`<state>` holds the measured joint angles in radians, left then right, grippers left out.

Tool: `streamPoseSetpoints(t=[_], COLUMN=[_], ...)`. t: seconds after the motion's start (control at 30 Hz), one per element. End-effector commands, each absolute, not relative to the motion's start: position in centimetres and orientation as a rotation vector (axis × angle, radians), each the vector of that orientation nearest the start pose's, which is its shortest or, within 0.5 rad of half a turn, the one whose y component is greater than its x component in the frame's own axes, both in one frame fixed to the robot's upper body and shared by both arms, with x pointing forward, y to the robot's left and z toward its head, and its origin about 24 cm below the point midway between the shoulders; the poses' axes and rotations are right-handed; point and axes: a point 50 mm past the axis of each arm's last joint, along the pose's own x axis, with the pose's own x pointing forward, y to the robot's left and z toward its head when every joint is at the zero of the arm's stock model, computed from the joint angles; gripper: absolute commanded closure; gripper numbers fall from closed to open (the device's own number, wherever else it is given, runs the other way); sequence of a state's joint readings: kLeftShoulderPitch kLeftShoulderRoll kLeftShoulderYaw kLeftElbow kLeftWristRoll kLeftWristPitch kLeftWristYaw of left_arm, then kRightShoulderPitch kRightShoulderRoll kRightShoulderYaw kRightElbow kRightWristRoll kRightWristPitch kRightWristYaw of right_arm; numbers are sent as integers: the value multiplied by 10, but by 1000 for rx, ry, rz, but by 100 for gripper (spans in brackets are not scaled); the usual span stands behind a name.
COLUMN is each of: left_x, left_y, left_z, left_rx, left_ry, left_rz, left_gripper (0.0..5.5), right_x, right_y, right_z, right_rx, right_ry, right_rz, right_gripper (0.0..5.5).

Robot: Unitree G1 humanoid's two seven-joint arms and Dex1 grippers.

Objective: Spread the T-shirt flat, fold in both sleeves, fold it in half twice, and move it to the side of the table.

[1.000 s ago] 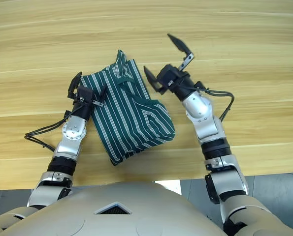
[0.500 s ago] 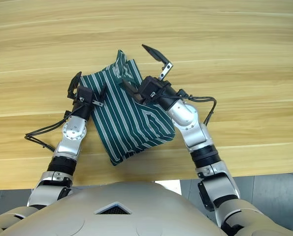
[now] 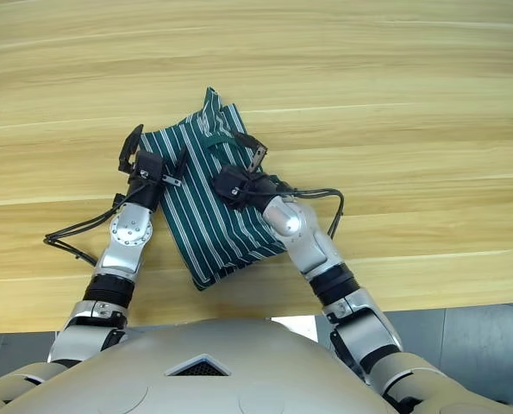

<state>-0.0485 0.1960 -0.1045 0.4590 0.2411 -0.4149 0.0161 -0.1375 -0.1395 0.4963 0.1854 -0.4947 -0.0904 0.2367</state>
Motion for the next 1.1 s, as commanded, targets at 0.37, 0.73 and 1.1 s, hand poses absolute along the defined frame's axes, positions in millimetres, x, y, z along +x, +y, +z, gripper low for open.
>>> streamPoseSetpoints(t=[0.37,0.73,1.1], left_x=[244,250,294], left_y=[163,172,170], left_z=[-17,-9,72], left_rx=[431,465,449], left_ry=[17,-10,-289], left_rz=[-186,-176,-192], left_gripper=[123,123,123], right_x=[270,288,294], right_y=[-77,-115,-134], right_z=[23,65,93], right_rx=[-730,-622,-552], right_ry=[-41,-219,-362], right_rz=[561,388,441], right_gripper=[10,10,10])
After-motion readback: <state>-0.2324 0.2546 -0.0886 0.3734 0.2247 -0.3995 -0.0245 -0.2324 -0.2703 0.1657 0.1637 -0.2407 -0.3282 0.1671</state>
